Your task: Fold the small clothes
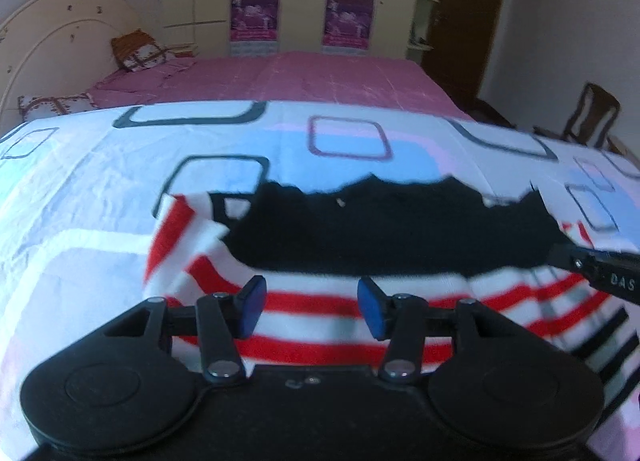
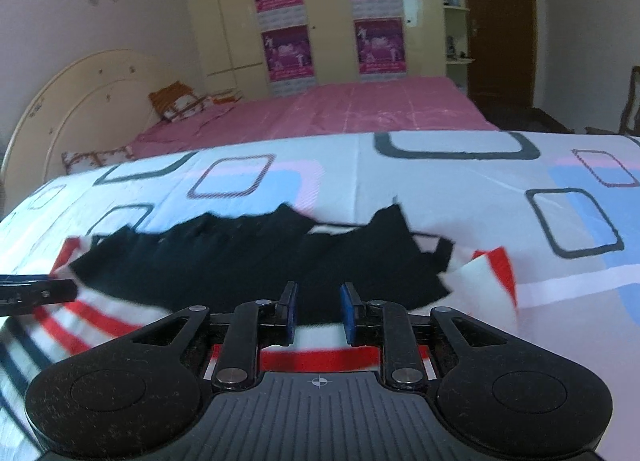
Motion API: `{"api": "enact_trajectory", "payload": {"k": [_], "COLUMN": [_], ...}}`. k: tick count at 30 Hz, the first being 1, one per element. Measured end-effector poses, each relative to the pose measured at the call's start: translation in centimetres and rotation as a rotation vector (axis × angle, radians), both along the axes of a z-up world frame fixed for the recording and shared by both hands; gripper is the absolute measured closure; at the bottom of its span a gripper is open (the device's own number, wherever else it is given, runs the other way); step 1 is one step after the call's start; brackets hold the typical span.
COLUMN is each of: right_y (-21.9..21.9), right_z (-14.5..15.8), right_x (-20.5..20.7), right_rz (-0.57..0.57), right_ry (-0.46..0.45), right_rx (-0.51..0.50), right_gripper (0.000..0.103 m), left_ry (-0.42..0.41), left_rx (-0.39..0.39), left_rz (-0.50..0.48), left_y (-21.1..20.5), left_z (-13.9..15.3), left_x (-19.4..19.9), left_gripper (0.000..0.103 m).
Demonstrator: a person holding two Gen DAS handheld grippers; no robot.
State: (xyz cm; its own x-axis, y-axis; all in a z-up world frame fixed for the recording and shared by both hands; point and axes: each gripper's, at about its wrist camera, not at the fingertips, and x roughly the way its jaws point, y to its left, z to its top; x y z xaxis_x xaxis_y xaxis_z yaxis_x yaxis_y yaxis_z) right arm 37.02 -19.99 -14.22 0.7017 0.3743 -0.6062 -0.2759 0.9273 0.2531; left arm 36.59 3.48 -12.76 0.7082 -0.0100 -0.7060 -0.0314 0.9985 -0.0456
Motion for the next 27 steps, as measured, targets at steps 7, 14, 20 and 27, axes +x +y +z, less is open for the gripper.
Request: {"api": "enact_trajectory", "payload": {"k": [7, 14, 20, 27], "right_y": [2.3, -2.2, -2.1, 0.7], "right_z": [-1.2, -3.1, -1.7, 0.0], "right_x": [-2.7, -3.5, -4.6, -7.1], "right_rz": [0.064, -0.029, -0.041, 0.042], "right_ry": [-0.032, 0.007, 0.004, -0.028], "right_rx": [-0.157, -0.202, -0.140, -0.090], "right_gripper": [0.046, 0.047, 0.047, 0.047], "left_ry": [0.003, -0.005, -0.001, 0.005], "left_rx": [0.096, 0.093, 0.084, 0.049], "left_rz": [-0.015, 0.017, 0.059, 0.038], "left_y": [0.1, 2.1, 1.8, 0.5], "left_z": [-2.7, -2.7, -1.3, -0.6], "left_x": [-1.7, -3.4, -4.6, -6.1], "left_gripper": [0.050, 0.050, 0.053, 0.052]}}
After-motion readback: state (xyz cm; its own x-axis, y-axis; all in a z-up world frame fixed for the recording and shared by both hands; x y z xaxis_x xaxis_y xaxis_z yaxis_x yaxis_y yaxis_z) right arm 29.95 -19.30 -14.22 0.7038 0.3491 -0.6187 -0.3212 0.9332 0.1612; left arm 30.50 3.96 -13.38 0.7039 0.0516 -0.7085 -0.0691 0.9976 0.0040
